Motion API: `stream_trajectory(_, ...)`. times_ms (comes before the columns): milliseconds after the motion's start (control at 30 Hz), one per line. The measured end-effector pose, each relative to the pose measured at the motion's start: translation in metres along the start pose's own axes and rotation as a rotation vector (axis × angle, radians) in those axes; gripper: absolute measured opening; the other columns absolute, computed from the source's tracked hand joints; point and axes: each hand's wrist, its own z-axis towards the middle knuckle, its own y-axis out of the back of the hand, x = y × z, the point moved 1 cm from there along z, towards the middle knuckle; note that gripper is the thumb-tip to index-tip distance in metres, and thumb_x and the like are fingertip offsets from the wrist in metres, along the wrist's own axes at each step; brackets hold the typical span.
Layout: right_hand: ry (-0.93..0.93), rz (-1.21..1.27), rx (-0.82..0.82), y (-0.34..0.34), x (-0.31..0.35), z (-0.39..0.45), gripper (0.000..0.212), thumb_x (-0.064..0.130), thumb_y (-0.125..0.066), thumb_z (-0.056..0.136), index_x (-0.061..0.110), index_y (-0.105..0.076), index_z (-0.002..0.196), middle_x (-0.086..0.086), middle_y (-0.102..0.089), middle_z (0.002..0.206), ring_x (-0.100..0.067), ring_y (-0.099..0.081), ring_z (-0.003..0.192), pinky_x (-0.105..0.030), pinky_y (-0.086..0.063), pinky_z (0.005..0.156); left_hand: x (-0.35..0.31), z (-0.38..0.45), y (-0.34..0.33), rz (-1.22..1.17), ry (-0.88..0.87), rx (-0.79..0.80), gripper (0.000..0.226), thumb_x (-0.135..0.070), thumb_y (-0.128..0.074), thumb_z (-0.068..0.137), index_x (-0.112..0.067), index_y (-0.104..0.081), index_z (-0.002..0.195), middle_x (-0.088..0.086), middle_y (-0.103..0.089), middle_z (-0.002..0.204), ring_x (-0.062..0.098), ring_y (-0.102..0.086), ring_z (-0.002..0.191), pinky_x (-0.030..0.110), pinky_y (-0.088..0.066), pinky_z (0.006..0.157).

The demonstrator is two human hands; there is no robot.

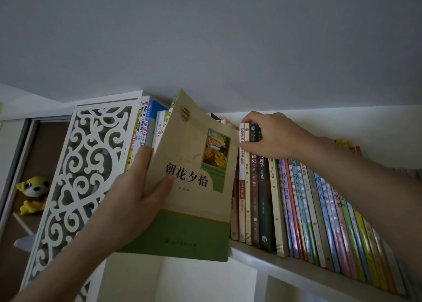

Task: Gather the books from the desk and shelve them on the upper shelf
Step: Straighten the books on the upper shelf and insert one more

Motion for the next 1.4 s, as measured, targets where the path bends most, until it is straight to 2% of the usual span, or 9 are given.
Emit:
stream_trajectory(200, 0.003, -0.012, -0.057, 0.000, -0.002, -0.005, 0.050, 0.047, -0.069, 0.081, 0.025, -0.050, 0.123, 0.000, -0.066, 0.107, -0.016, -0.065, 0.088, -0.038, -0.058, 0.074, -0.010, 0.006, 0.008, 0.050, 0.018, 0.082, 0.020, -0.030, -0.052, 0.092, -0.032, -0.041, 0.108, -0.011, -0.063, 0.090, 0.012, -0.068, 0.063, 0.019, -0.052, 0.043)
stream_trajectory(400, -0.020, -0.020, -0.077, -0.004, -0.001, -0.003, 0.054, 0.052, -0.071, 0.077, 0.026, -0.052, 0.120, -0.001, -0.065, 0.105, -0.019, -0.064, 0.086, -0.042, -0.058, 0.073, -0.038, 0.017, -0.026, 0.214, -0.104, -0.021, 0.018, -0.027, -0.046, 0.097, -0.026, -0.031, 0.106, -0.013, -0.052, 0.083, 0.005, -0.058, 0.062, 0.015, -0.049, 0.040)
stream_trajectory(567, -0.038, -0.012, -0.059, -0.002, 0.001, -0.003, 0.054, 0.051, -0.071, 0.078, 0.025, -0.052, 0.121, -0.003, -0.063, 0.107, -0.021, -0.062, 0.089, -0.042, -0.057, 0.075, -0.047, 0.028, -0.042, 0.263, -0.120, -0.083, 0.018, -0.024, -0.047, 0.099, -0.026, -0.030, 0.104, -0.007, -0.051, 0.096, 0.005, -0.054, 0.066, 0.021, -0.050, 0.050)
stream_trajectory(767, -0.042, -0.003, -0.057, -0.002, 0.004, -0.003, 0.053, 0.050, -0.071, 0.079, 0.024, -0.053, 0.121, -0.003, -0.063, 0.107, -0.021, -0.062, 0.091, -0.043, -0.057, 0.076, -0.050, 0.029, -0.040, 0.311, -0.157, -0.129, 0.017, -0.024, -0.045, 0.099, -0.026, -0.029, 0.104, -0.007, -0.048, 0.097, 0.001, -0.047, 0.062, 0.014, -0.042, 0.045)
stream_trajectory(933, -0.048, -0.005, -0.044, -0.001, 0.005, -0.001, 0.054, 0.053, -0.070, 0.078, 0.025, -0.054, 0.121, -0.004, -0.064, 0.105, -0.021, -0.063, 0.091, -0.042, -0.057, 0.077, -0.055, 0.033, -0.042, 0.326, -0.163, -0.047, 0.023, -0.019, -0.045, 0.098, -0.020, -0.032, 0.117, 0.008, -0.060, 0.112, 0.010, -0.055, 0.066, 0.020, -0.049, 0.049)
stream_trajectory(1033, -0.062, -0.004, -0.050, -0.003, 0.004, 0.000, 0.057, 0.054, -0.071, 0.075, 0.026, -0.054, 0.121, -0.002, -0.064, 0.104, -0.021, -0.062, 0.092, -0.043, -0.057, 0.078, -0.054, 0.026, -0.046, 0.375, -0.172, -0.010, 0.027, -0.020, -0.044, 0.099, -0.020, -0.031, 0.122, 0.004, -0.057, 0.103, 0.005, -0.052, 0.061, 0.018, -0.048, 0.047)
stream_trajectory(1167, -0.054, -0.003, -0.050, -0.005, 0.005, -0.001, 0.057, 0.057, -0.072, 0.070, 0.030, -0.055, 0.118, 0.002, -0.064, 0.101, -0.020, -0.062, 0.092, -0.044, -0.056, 0.079, -0.044, 0.025, -0.051, 0.306, -0.127, -0.084, 0.020, -0.022, -0.048, 0.098, -0.024, -0.030, 0.108, -0.001, -0.054, 0.101, 0.006, -0.050, 0.060, 0.016, -0.045, 0.046)
stream_trajectory(1300, -0.071, 0.005, -0.027, -0.006, 0.005, 0.002, 0.053, 0.054, -0.073, 0.066, 0.035, -0.057, 0.113, 0.006, -0.063, 0.100, -0.019, -0.062, 0.093, -0.044, -0.055, 0.083, -0.040, 0.040, -0.072, 0.235, -0.091, -0.085, 0.021, -0.019, -0.047, 0.099, -0.019, -0.034, 0.116, 0.005, -0.060, 0.107, 0.007, -0.054, 0.062, 0.020, -0.052, 0.048)
stream_trajectory(1400, -0.074, 0.012, -0.024, -0.008, 0.004, 0.003, 0.054, 0.053, -0.072, 0.066, 0.033, -0.056, 0.113, 0.006, -0.062, 0.100, -0.019, -0.061, 0.093, -0.045, -0.054, 0.083, -0.027, 0.029, -0.099, 0.115, -0.061, -0.113, 0.021, -0.021, -0.045, 0.099, -0.023, -0.031, 0.115, -0.003, -0.055, 0.103, 0.005, -0.057, 0.068, 0.028, -0.058, 0.056)
